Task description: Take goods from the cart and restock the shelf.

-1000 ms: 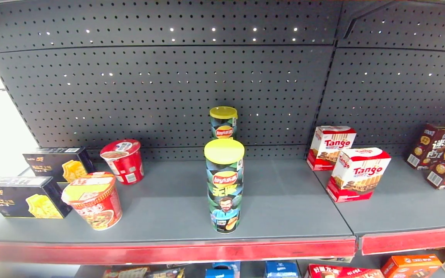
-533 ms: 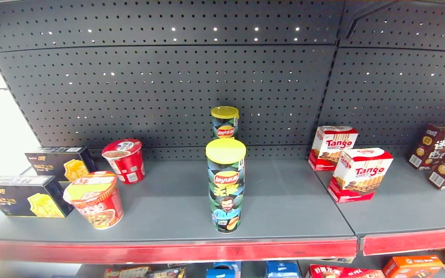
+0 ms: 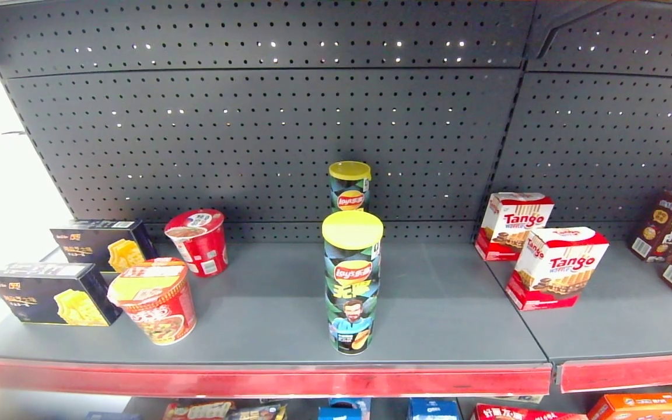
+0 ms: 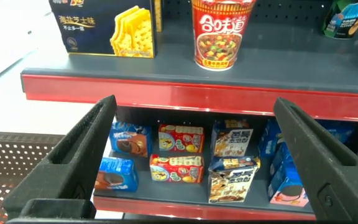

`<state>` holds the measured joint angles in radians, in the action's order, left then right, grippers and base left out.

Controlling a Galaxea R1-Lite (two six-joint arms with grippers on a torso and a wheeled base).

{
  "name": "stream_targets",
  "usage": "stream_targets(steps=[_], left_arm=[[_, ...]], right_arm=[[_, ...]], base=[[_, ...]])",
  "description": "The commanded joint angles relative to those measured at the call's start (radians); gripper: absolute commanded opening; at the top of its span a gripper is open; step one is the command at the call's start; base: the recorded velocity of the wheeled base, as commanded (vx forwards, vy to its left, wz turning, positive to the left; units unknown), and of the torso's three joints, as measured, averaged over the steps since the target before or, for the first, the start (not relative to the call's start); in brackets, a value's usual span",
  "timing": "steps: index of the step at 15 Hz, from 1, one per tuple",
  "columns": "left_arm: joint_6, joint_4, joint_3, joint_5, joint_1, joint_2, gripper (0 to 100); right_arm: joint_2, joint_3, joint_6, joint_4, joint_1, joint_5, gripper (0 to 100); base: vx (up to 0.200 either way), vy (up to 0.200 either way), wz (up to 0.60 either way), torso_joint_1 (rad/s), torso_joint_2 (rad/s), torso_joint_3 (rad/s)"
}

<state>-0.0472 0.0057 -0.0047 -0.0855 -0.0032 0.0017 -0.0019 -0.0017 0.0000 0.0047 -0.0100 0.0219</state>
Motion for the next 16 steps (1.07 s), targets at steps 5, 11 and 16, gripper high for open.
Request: stream_targets(steps=[5,11,16], left_arm=[[0.0,0.0,0.0,0.0,0.0,0.001,100],[0.0,0.0,0.0,0.0,0.0,0.001,100],[0.0,0.0,0.0,0.0,0.0,0.001,100]], right_arm=[[0.002,0.0,0.0,0.0,-0.001,0.0,100],[0.002,0.0,0.0,0.0,-0.002,0.0,100],[0.002,0.0,0.0,0.0,-0.001,0.0,100]], base=[[0.0,0.0,0.0,0.0,0.0,0.0],[0.0,0.0,0.0,0.0,0.0,0.0],[0.0,0.0,0.0,0.0,0.0,0.0]])
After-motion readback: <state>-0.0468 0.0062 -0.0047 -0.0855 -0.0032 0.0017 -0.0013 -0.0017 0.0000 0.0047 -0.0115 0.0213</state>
